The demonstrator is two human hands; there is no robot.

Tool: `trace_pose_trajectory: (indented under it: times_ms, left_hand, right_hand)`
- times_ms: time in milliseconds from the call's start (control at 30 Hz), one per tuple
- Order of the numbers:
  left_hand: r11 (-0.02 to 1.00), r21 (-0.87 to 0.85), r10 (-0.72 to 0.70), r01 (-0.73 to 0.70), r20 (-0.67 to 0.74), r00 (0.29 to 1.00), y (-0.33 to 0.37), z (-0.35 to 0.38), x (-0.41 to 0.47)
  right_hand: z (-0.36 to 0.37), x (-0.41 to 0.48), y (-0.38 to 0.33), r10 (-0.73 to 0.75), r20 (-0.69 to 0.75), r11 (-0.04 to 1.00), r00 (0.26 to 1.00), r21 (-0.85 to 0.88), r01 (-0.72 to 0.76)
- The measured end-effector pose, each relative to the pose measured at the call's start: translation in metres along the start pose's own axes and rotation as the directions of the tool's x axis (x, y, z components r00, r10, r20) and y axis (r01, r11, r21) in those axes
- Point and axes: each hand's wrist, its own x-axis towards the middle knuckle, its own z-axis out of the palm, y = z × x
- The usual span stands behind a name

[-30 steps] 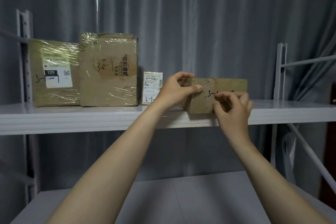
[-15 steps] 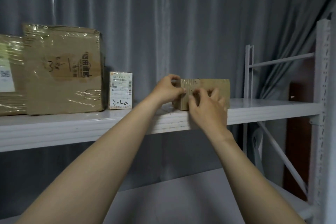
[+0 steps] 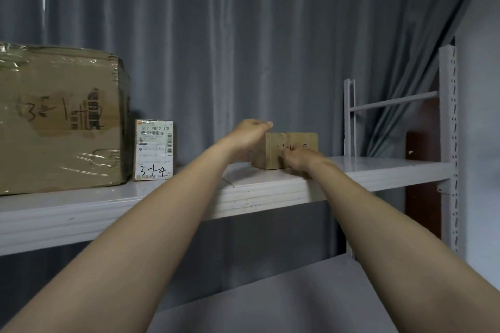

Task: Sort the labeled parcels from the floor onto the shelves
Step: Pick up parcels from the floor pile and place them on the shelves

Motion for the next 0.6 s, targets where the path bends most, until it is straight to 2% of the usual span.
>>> trace_pose_trajectory:
  times_ms: [67,133,233,300,367,433,500,600]
  left_hand:
    - [1.000,-0.018,0.011,-0.011,0.001,1.000,0.000,0.002,0.000]
    - [0.998,-0.054,0.042,-0.043,-0.018,0.999,0.002,0.007,-0.001]
    - [0.975,-0.170,0.125,-0.142,-0.105,0.987,0.009,0.023,-0.003]
    - [0.931,-0.297,0.182,-0.214,-0.132,0.974,0.018,0.045,-0.007]
    - [0.878,-0.392,0.245,-0.274,-0.123,0.962,0.027,0.073,-0.017]
    - [0.838,-0.454,0.304,-0.302,-0.072,0.950,0.029,0.109,-0.031]
    - [0.825,-0.494,0.328,-0.273,0.025,0.945,0.024,0.152,-0.047]
    - [0.862,-0.481,0.288,-0.159,0.208,0.935,0.006,0.229,-0.069]
  right_hand:
    - [0.000,0.012,-0.001,-0.009,0.017,1.000,1.000,-0.005,0.010]
    - [-0.004,0.014,0.003,-0.058,-0.034,0.997,0.998,0.050,0.060]
    - [-0.021,-0.003,0.025,-0.132,-0.284,0.960,0.950,0.203,0.194]
    - [-0.034,-0.026,0.053,-0.119,-0.480,0.921,0.869,0.273,0.277]
    - [-0.044,-0.054,0.088,-0.063,-0.603,0.878,0.796,0.346,0.331]
    - [-0.052,-0.085,0.127,-0.001,-0.650,0.835,0.760,0.417,0.358]
    - [-0.054,-0.116,0.175,0.068,-0.651,0.822,0.756,0.466,0.327]
    - [-0.037,-0.165,0.256,0.196,-0.593,0.868,0.781,0.475,0.144]
